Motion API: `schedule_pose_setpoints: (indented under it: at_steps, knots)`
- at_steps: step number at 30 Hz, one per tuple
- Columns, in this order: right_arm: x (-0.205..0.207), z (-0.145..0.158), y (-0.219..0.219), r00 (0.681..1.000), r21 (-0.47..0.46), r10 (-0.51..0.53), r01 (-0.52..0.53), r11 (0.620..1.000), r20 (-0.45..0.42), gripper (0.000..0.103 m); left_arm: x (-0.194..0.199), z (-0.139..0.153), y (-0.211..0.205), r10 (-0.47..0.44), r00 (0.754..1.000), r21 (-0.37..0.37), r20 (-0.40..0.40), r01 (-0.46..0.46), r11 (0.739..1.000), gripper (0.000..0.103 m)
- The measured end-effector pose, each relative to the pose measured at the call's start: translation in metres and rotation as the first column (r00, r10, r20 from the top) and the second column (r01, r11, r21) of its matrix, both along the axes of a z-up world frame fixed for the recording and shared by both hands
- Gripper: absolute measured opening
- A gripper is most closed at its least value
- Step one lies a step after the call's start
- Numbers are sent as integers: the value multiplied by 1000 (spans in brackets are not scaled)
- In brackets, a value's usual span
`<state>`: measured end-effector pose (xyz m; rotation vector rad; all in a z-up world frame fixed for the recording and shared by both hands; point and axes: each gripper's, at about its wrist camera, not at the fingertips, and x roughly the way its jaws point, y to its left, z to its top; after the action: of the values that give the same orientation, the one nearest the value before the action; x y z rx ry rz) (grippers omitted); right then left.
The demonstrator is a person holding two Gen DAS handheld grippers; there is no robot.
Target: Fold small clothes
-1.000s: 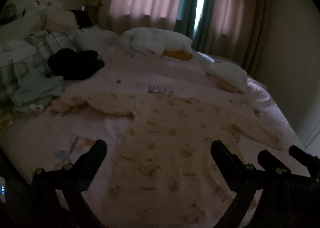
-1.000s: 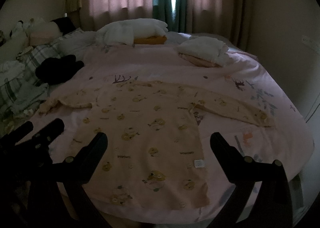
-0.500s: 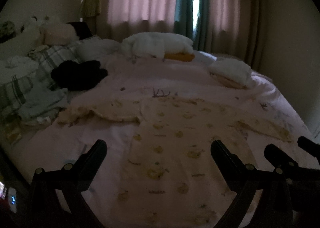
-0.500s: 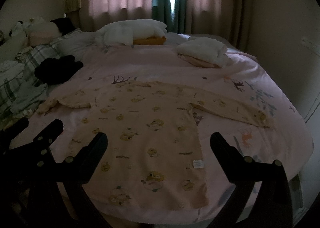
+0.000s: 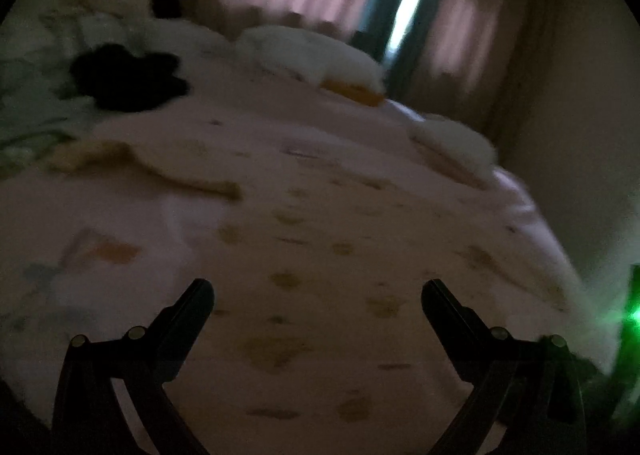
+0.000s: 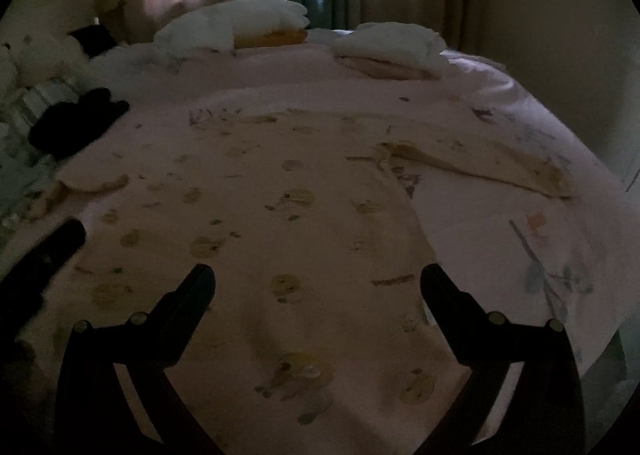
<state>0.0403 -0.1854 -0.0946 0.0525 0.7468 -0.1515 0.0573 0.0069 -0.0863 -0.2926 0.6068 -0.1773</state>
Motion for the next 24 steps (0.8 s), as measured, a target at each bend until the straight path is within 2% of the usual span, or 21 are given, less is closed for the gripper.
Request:
schedule_pose_setpoints:
  at_steps: [2, 4, 5, 10, 12, 16, 20, 24]
  knots:
    - [4, -2, -3, 1000, 2, -10, 10, 1000, -22, 103, 6, -1, -20, -42, 999, 71, -10, 43, 997, 103]
    - [7, -5, -8, 999, 12, -32, 32, 999, -23, 103, 4, -4, -38, -50, 999, 158, 7, 48, 986, 103]
    - [5, -4, -9, 999, 11, -42, 43, 999, -18, 103, 2, -6, -44, -51, 998, 176, 20, 47, 983, 103]
    - [-2, -13, -12, 997, -112, -65, 59, 992, -44, 103, 0, -21, -46, -66, 998, 190, -21, 68, 979, 103]
    - [-2, -15, -16, 996, -128, -77, 70, 989, -46, 103, 3, -24, -45, -65, 997, 181, -40, 72, 981, 103]
    - [-2, -19, -29, 992, -94, -106, 100, 991, -64, 103, 2, -23, -45, -57, 998, 197, -38, 64, 978, 103]
    - [-5, -18, -33, 991, -67, -118, 114, 991, -61, 103, 0, -24, -48, -39, 999, 260, -19, 43, 965, 103]
    - [-5, -20, -28, 991, -91, -114, 108, 990, -63, 103, 3, -27, -47, -34, 999, 280, -32, 41, 959, 103]
